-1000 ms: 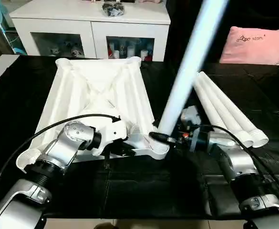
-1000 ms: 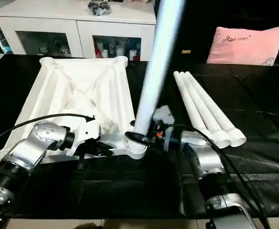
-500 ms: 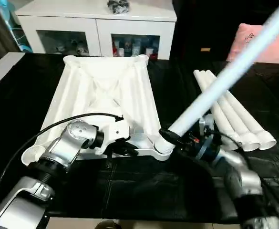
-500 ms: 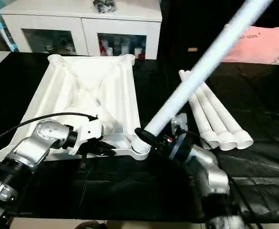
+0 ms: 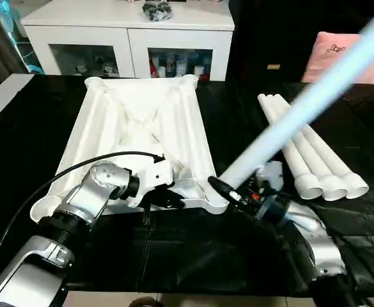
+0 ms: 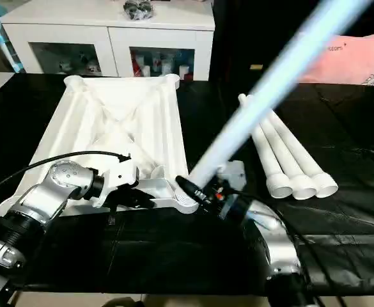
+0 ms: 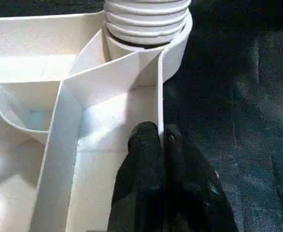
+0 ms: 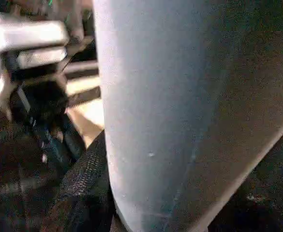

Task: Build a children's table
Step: Insert table leg to table base

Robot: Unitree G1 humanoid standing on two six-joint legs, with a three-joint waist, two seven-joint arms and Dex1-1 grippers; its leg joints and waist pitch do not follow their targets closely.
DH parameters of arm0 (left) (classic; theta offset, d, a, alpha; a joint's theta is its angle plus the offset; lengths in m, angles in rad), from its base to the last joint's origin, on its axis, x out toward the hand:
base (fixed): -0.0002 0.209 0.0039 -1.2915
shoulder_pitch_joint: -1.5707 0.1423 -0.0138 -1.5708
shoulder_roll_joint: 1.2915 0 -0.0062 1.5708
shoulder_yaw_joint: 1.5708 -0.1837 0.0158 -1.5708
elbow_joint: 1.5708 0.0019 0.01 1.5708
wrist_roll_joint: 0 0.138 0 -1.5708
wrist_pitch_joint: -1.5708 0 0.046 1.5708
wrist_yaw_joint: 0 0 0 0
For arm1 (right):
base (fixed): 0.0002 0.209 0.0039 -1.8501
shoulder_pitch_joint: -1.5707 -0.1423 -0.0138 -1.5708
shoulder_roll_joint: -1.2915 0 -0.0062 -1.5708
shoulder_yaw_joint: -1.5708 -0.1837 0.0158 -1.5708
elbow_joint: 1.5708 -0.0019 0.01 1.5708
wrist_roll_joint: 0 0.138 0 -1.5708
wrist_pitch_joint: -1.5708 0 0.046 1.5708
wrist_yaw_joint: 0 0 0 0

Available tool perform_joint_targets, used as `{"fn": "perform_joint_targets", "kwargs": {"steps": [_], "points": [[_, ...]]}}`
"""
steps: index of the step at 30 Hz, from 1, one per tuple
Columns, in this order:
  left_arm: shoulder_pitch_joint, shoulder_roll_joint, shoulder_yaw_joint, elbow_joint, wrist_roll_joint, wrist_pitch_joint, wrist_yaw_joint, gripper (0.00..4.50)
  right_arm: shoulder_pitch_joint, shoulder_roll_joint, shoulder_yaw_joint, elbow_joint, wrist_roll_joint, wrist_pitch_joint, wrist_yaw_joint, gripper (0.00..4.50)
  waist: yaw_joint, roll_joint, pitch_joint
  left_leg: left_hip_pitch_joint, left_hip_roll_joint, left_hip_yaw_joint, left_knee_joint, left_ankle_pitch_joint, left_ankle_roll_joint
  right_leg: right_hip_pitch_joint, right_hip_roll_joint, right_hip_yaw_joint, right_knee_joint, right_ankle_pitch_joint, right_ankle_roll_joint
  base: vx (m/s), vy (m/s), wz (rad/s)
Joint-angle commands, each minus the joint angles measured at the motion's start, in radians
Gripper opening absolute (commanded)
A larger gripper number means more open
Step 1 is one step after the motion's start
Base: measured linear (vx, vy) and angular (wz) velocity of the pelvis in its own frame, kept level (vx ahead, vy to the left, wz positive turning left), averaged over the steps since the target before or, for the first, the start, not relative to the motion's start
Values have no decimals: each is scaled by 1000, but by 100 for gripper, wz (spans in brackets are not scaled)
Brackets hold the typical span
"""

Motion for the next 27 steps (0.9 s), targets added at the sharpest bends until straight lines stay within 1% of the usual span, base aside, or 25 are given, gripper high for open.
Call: {"fn": "perform_joint_targets", "kwargs": {"steps": [1,2,3,4,5,6,7,8,10,11,12,14,16,17,18,19,20,21,22,23,24,25,26,27], "points": [[-43,5,47,-24,-2,-19,33,0,65,-36,57,128,-110,72,-3,193,-8,4,-37,33,90,-57,-87,-451,-48,-3,-122,71,-113,-491,-141,0,0,0],[-41,5,47,-25,-1,-19,35,0,57,-41,66,132,-109,76,16,193,-11,-5,-36,33,91,-55,-88,-454,-45,-4,-120,71,-115,-497,-139,0,0,0],[-40,5,47,-26,-1,-19,36,0,54,-43,70,134,-108,76,22,193,-11,0,-37,32,91,-58,-89,-458,-47,-3,-121,70,-112,-494,-140,0,0,0],[-36,6,48,-29,-2,-19,38,0,41,-50,82,142,-108,78,44,193,-16,-11,-37,31,91,-56,-91,-459,-45,-3,-117,68,-112,-485,-139,0,0,0],[-35,7,48,-31,-2,-19,38,0,37,-52,85,145,-108,79,49,193,-14,-7,-39,32,91,-57,-89,-454,-44,-3,-119,69,-109,-476,-143,0,0,0],[-30,8,48,-37,-2,-17,39,0,26,-58,94,153,-111,79,64,193,-16,-10,-39,29,90,-56,-89,-441,-40,-2,-120,69,-108,-465,-148,0,0,0],[-26,10,48,-43,-3,-16,38,0,15,-63,103,163,-114,77,76,193,-16,-8,-37,31,91,-55,-88,-445,-41,-5,-120,69,-110,-469,-149,0,0,0],[-21,14,48,-50,-3,-15,37,0,-9,-67,114,186,-119,80,99,193,-18,-17,-38,31,91,-53,-89,-445,-39,-4,-119,69,-112,-469,-149,0,0,0],[-12,20,44,-63,-1,-15,31,0,-59,-70,128,241,-127,82,138,193,-21,-21,-38,25,91,-55,-90,-433,-38,1,-119,67,-107,-460,-154,0,0,0],[-11,23,41,-65,1,-16,26,0,-78,-70,131,263,-129,85,150,193,-21,-20,-39,26,91,-56,-89,-436,-40,-1,-120,67,-105,-457,-156,0,0,0],[-9,25,39,-69,1,-17,23,0,-89,-71,133,276,-131,83,157,193,-25,-21,-37,29,91,-55,-89,-451,-43,-4,-119,67,-108,-466,-160,0,0,0],[-7,34,30,-75,7,-26,7,0,-115,-77,145,304,-142,76,178,193,-28,-20,-36,33,91,-56,-88,-477,-51,-7,-119,68,-111,-485,-157,0,0,0],[-7,37,26,-75,10,-30,1,0,-122,-79,150,310,-146,75,186,193,-30,-22,-37,34,91,-58,-90,-487,-56,-6,-119,67,-111,-488,-152,0,0,0],[-8,44,16,-78,15,-39,-12,0,-141,-83,167,330,-150,83,218,193,-32,-20,-38,34,92,-59,-91,-487,-59,-5,-117,66,-108,-470,-155,0,0,0],[-8,44,16,-78,15,-39,-13,0,-142,-83,168,331,-151,83,219,193,-36,-19,-40,32,90,-59,-92,-497,-61,-4,-115,65,-107,-456,-161,0,0,0],[-8,46,13,-80,16,-41,-15,0,-149,-86,180,341,-158,78,231,193,-35,-20,-41,33,91,-57,-92,-491,-61,-4,-114,66,-105,-433,-166,0,0,0],[-10,46,11,-80,17,-43,-17,0,-151,-87,188,346,-163,74,239,193,-34,-15,-41,34,91,-57,-91,-487,-61,-5,-114,67,-103,-418,-172,0,0,0],[-11,46,9,-79,18,-43,-18,0,-150,-87,193,347,-167,70,243,193,-35,-18,-42,32,90,-54,-91,-479,-60,-3,-112,67,-102,-391,-181,0,0,0],[-16,44,6,-78,18,-43,-21,0,-146,-82,192,364,-168,63,247,193,-33,-16,-43,33,90,-54,-91,-474,-60,-3,-113,68,-100,-378,-184,0,0,0],[-17,43,6,-78,18,-42,-22,0,-144,-80,190,367,-167,62,248,193,-33,-16,-43,34,90,-52,-91,-468,-58,-1,-111,68,-100,-349,-194,0,0,0],[-17,42,5,-78,19,-42,-23,0,-142,-79,187,371,-165,61,249,193,-32,-12,-43,33,90,-53,-91,-470,-59,0,-112,68,-98,-346,-197,0,0,0],[-18,42,5,-79,19,-42,-24,0,-137,-77,183,375,-161,59,247,193,-33,-16,-42,32,89,-53,-91,-469,-57,2,-112,67,-99,-348,-197,0,0,0],[-17,42,5,-80,19,-42,-25,0,-135,-76,181,376,-159,58,246,193,-32,-16,-43,33,90,-53,-91,-470,-57,3,-112,66,-100,-356,-197,0,0,0],[-17,43,5,-81,19,-42,-27,0,-131,-75,178,374,-156,57,242,193,-31,-10,-42,35,90,-54,-91,-478,-59,2,-113,67,-101,-375,-194,0,0,0]]}}
